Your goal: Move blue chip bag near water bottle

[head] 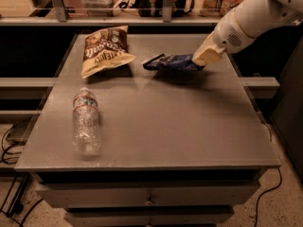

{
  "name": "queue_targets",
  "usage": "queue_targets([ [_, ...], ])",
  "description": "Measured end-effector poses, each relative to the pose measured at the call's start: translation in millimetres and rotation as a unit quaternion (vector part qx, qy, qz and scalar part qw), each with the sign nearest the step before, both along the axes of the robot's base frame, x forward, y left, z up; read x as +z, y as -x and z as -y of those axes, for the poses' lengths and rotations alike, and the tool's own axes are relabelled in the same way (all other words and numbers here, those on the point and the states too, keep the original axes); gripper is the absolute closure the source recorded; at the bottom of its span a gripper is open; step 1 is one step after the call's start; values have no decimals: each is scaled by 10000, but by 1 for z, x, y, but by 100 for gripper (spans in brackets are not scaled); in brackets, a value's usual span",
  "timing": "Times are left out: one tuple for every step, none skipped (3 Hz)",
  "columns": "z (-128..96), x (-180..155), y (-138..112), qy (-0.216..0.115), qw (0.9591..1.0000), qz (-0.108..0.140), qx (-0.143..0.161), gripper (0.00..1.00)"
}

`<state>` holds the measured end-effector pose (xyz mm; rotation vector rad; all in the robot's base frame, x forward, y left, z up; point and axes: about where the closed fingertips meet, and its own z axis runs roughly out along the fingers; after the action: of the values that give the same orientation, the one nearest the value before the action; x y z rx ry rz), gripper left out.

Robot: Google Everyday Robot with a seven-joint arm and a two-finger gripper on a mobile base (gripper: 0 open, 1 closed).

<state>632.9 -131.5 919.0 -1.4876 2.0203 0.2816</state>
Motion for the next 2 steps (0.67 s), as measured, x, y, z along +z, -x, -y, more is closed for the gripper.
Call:
queue_targets([
  [-13,-3,14,9,9997,5,250,100],
  [-33,-7,43,-28,9971,-67,756,100],
])
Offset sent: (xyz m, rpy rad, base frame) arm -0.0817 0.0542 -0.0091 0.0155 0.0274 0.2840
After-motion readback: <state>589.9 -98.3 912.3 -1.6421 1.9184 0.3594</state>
